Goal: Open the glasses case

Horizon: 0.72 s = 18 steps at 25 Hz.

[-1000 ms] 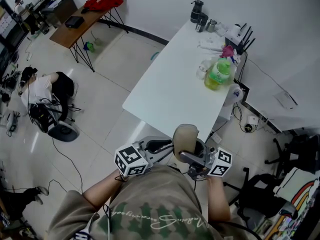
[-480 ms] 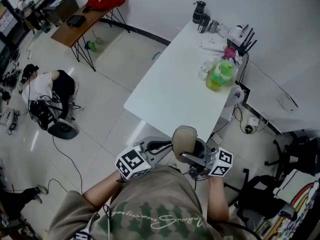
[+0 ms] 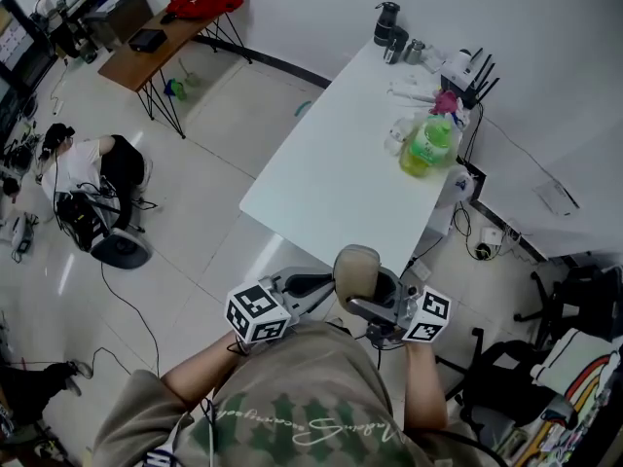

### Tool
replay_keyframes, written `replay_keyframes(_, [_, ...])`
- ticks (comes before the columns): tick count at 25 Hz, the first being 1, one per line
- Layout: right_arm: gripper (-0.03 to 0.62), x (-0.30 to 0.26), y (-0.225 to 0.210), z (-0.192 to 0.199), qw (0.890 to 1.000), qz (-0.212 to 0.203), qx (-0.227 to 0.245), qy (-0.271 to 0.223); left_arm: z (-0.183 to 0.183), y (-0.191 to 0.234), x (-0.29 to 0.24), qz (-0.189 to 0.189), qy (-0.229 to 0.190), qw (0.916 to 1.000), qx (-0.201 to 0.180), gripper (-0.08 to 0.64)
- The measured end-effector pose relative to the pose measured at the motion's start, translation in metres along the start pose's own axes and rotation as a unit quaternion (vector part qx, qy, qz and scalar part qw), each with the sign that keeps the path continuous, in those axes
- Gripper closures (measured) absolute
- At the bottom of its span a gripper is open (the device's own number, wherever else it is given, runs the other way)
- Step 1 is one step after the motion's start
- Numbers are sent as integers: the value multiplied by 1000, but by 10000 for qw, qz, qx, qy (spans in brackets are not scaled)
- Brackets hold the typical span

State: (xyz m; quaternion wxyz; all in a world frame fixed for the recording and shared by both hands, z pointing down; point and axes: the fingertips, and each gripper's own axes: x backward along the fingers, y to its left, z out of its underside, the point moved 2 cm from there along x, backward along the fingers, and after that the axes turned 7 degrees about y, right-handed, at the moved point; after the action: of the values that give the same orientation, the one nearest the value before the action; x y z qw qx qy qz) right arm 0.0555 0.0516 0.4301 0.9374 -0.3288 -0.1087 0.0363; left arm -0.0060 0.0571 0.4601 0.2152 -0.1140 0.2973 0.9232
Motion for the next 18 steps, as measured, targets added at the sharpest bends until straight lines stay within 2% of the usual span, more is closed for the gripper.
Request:
replay_keyframes(3, [296, 0, -3, -5, 9996, 39, 5, -265, -7, 3, 3, -5, -332, 9993, 199, 541])
replay_keyframes(7, [296, -5, -1, -5, 9990, 193, 349, -211, -18, 2, 9, 35, -420, 9991, -4, 546])
replay_keyframes(11, [296, 1, -6, -10, 9982, 281, 203, -483, -24, -2, 11, 27, -472, 9988, -88, 546])
replay_keyframes(18, [296, 3, -1, -15, 9975, 168, 619, -287, -30, -8, 13, -374, -420, 9961, -685, 546])
